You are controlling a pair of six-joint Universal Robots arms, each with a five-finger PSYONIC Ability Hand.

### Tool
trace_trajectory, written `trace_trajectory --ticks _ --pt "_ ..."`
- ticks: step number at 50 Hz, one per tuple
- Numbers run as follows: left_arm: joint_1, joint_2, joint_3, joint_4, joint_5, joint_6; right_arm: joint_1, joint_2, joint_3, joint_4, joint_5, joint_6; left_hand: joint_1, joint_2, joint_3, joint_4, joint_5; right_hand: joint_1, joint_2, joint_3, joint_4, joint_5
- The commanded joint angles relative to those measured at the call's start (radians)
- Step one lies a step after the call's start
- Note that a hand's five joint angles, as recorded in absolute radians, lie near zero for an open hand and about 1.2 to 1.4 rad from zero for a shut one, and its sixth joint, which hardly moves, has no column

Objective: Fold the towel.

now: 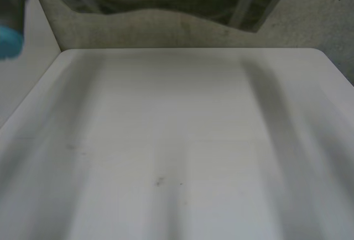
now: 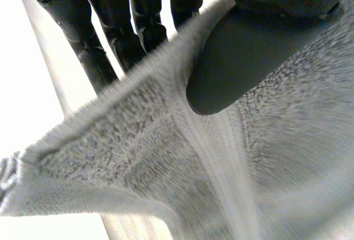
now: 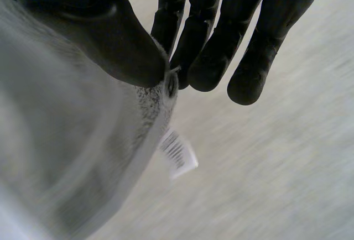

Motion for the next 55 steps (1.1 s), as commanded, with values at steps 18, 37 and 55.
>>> trace_trajectory --ticks 18,37,55 --pt "0.016 -0.148 -0.890 0.320 0.131 0.339 -0.001 0.096 0.859 -0.254 -0.080 -0.282 0.209 0.179 0.179 0.178 0.195 0.077 0.082 0.060 0.055 0.052" --pt "0.019 0.417 -1.237 0.074 0.142 0.392 -0.206 -0.468 1.086 0.112 -0.080 -0.473 0.209 0.179 0.179 0.178 0.195 0.077 0.082 0.060 0.055 0.052" --pt "0.018 0.416 -1.233 -0.013 0.257 0.431 -0.279 -0.366 1.046 0.202 -0.175 -0.669 0.209 0.179 0.179 0.178 0.195 0.077 0.082 0.060 0.055 0.052"
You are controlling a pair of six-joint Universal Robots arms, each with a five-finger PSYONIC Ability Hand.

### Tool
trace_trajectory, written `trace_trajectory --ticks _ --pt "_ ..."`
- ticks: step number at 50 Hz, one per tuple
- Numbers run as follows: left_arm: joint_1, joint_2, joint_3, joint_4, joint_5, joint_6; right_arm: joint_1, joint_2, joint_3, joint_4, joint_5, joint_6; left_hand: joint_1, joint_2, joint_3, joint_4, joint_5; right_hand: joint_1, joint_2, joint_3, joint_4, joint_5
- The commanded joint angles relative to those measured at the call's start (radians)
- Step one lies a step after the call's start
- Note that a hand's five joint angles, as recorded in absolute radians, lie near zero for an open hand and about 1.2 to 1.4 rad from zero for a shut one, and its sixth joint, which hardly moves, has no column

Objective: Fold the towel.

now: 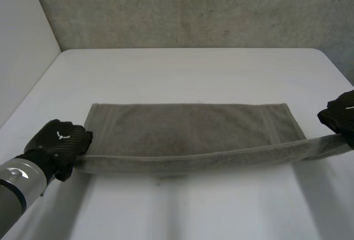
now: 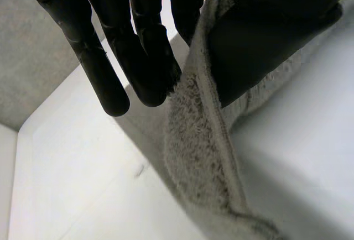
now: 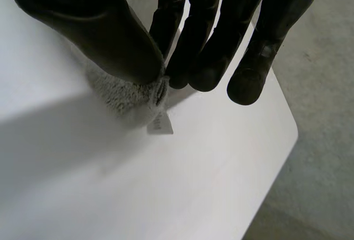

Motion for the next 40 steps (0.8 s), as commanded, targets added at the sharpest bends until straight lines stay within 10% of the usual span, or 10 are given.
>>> trace_trajectory --ticks 1,16,40 --pt "-0.015 -0.259 0.151 0.132 0.044 0.008 0.059 0.280 -0.125 -0.122 0.020 0.062 0.199 0.178 0.179 0.178 0.195 0.077 0.079 0.060 0.055 0.052" --pt "-0.041 -0.804 0.794 0.152 -0.033 0.008 0.280 0.804 -0.679 -0.297 0.201 0.234 0.199 0.178 0.179 0.178 0.195 0.077 0.079 0.060 0.055 0.052" --pt "-0.043 -1.058 1.084 0.174 -0.090 0.131 0.318 1.108 -1.057 -0.339 0.347 0.235 0.155 0.135 0.135 0.135 0.152 0.077 0.079 0.060 0.055 0.052"
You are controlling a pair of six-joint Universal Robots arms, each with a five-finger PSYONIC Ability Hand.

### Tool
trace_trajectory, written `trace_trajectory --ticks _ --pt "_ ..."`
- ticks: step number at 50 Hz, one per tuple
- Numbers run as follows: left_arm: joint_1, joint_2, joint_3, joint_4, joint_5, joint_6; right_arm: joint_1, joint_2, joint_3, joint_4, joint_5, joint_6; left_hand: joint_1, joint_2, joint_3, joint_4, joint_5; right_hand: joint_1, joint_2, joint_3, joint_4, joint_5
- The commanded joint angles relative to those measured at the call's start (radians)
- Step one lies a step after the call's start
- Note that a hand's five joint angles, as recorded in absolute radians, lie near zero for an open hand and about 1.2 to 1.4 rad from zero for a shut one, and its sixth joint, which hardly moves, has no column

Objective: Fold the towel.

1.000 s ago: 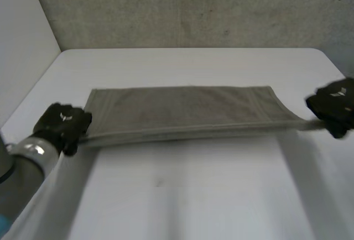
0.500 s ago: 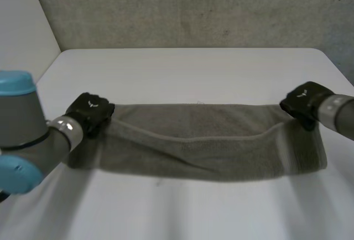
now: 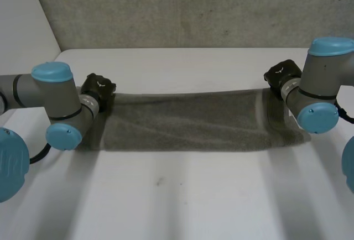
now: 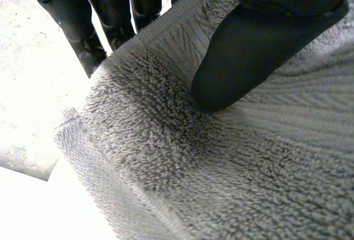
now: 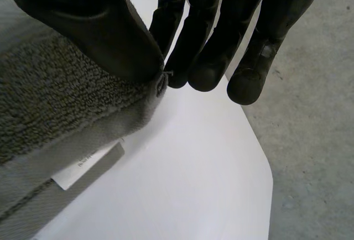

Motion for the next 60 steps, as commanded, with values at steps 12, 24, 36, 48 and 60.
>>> trace_trajectory --ticks 12,24,36,48,60 --pt "-0.020 0.016 0.006 0.025 -0.015 0.011 0.000 0.012 -0.054 0.010 0.062 -0.011 -1.027 -1.043 -1.043 -1.043 -1.026 -1.145 -1.152 -1.162 -1.166 -1.173" --pt "-0.019 0.221 -0.101 0.016 -0.017 -0.146 -0.016 -0.267 0.105 0.015 0.050 0.183 -1.026 -1.042 -1.042 -1.042 -1.025 -1.145 -1.152 -1.162 -1.166 -1.173" --pt "0.014 0.598 -0.509 0.019 -0.009 -0.343 -0.089 -0.596 0.622 0.002 -0.188 0.225 -1.027 -1.043 -1.043 -1.043 -1.026 -1.145 -1.152 -1.162 -1.166 -1.173" --pt "0.017 0.747 -0.769 0.059 -0.006 -0.500 -0.220 -0.692 1.048 -0.206 -0.289 0.216 -1.027 -1.043 -1.043 -1.043 -1.026 -1.093 -1.101 -1.110 -1.115 -1.121" --pt "0.006 0.750 -0.856 0.160 -0.006 -0.549 -0.256 -0.603 1.149 -0.456 -0.341 0.210 -1.027 -1.043 -1.043 -1.043 -1.026 -0.865 -0.873 -0.882 -0.887 -0.893"
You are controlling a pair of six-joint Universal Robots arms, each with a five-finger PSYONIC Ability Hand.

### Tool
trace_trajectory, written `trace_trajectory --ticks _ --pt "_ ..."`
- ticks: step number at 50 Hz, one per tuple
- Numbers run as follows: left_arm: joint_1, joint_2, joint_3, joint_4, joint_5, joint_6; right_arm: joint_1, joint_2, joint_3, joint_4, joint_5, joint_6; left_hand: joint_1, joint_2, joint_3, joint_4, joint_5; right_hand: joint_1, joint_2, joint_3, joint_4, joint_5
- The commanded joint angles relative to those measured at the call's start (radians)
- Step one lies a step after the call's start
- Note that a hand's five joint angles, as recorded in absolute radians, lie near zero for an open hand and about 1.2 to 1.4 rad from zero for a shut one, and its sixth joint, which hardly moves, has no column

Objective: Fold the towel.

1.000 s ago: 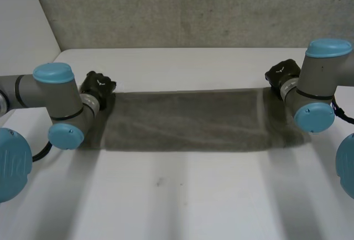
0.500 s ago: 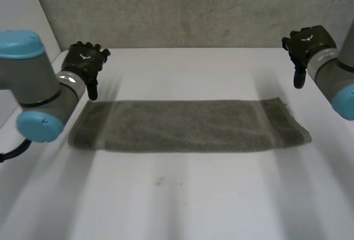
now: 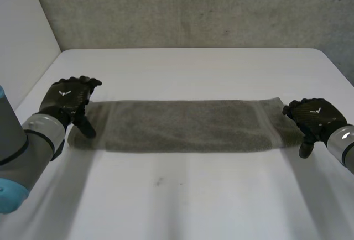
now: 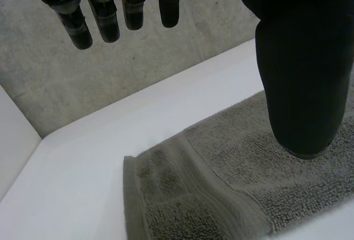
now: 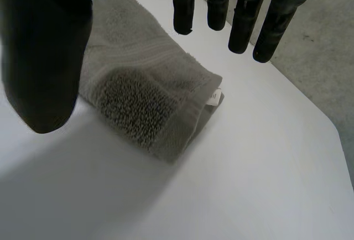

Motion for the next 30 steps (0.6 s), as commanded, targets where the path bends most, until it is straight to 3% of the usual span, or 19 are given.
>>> trace_trajectory --ticks 1,17,19,21,30 --pt "-0.012 -0.003 -0.023 0.034 -0.003 -0.010 -0.013 0.079 0.030 -0.145 -0.019 -0.004 -0.002 0.010 0.007 0.008 -0.032 0.186 0.206 0.194 0.193 0.181" --pt "-0.022 -0.003 -0.041 0.043 -0.001 -0.009 -0.013 0.148 0.003 -0.178 -0.021 -0.016 -0.002 0.010 0.007 0.008 -0.032 0.676 0.696 0.685 0.683 0.671" --pt "-0.024 -0.004 -0.041 0.043 0.000 -0.007 -0.013 0.154 0.000 -0.178 -0.022 -0.019 -0.002 0.010 0.007 0.008 -0.032 0.794 0.813 0.802 0.800 0.789" --pt "-0.024 -0.004 -0.041 0.043 0.001 -0.009 -0.013 0.162 -0.010 -0.176 -0.022 -0.025 -0.002 0.010 0.007 0.008 -0.032 1.098 1.117 1.106 1.104 1.093" --pt "-0.022 -0.004 -0.041 0.043 0.001 -0.009 -0.042 0.160 -0.031 -0.159 0.004 -0.048 -0.002 0.010 0.007 0.008 -0.032 1.127 1.147 1.136 1.134 1.122"
